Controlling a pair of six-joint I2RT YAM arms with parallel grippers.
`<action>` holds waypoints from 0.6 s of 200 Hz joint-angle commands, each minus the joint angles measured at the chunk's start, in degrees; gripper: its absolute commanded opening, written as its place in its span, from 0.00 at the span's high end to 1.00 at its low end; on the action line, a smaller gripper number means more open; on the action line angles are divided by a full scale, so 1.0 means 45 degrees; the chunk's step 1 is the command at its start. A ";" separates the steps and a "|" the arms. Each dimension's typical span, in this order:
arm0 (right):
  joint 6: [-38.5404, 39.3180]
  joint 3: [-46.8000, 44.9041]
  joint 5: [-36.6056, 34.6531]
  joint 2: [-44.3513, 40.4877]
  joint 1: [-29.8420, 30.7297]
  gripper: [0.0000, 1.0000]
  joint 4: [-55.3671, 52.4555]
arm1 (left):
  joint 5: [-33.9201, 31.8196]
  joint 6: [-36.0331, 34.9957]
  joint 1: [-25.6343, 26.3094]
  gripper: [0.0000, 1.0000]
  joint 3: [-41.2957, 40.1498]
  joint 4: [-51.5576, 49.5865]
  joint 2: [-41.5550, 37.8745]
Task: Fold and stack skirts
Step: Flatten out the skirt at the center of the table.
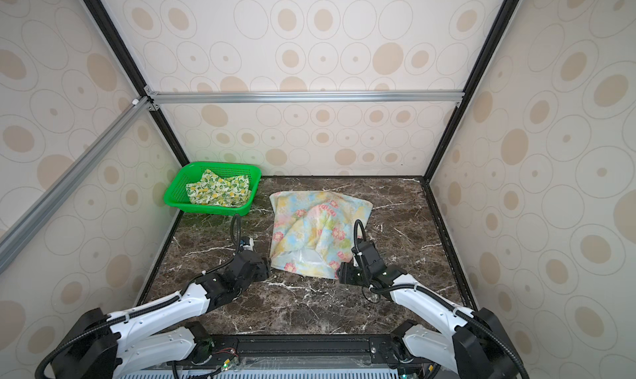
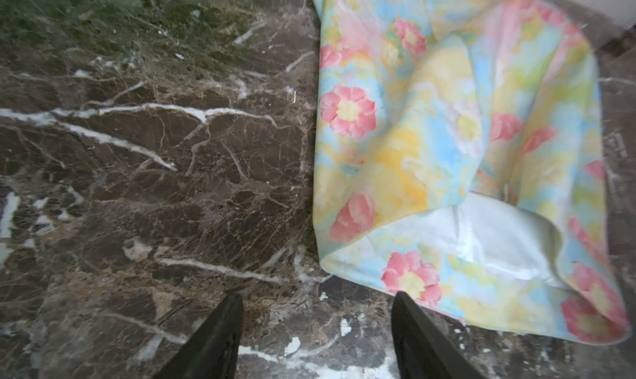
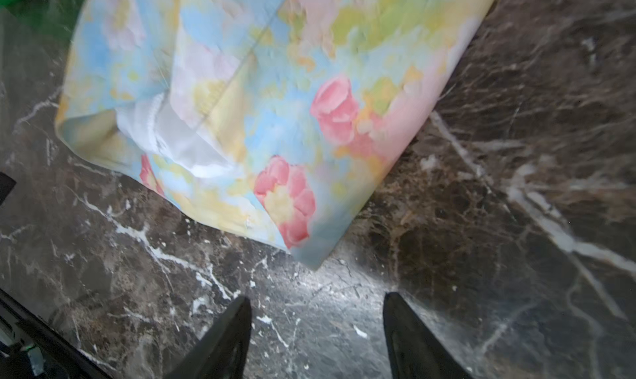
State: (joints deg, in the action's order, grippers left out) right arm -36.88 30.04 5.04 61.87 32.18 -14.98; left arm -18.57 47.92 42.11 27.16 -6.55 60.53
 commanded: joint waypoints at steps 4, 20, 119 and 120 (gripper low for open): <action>-0.0052 0.1082 -0.1232 -0.0074 0.0120 0.36 -0.0803 | -0.0353 -0.0262 0.0059 0.30 0.1054 -0.0865 0.0020; 0.0468 0.1661 -0.1618 0.0593 0.0128 0.36 -0.1170 | -0.0143 -0.1140 0.0087 0.30 0.1570 -0.0664 0.0866; 0.0756 0.2241 -0.2025 0.2714 0.0800 0.38 -0.0481 | -0.0132 -0.3149 0.0340 0.40 0.3188 0.0836 0.5282; 0.0746 0.2236 -0.2021 0.2716 0.0808 0.38 -0.0470 | -0.0132 -0.3149 0.0335 0.40 0.3196 0.0843 0.5300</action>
State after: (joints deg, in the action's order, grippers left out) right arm -33.19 40.07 -3.53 73.71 35.35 -17.87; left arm -17.91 35.97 43.27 38.94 -4.91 83.61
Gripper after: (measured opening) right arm 0.623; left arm 0.614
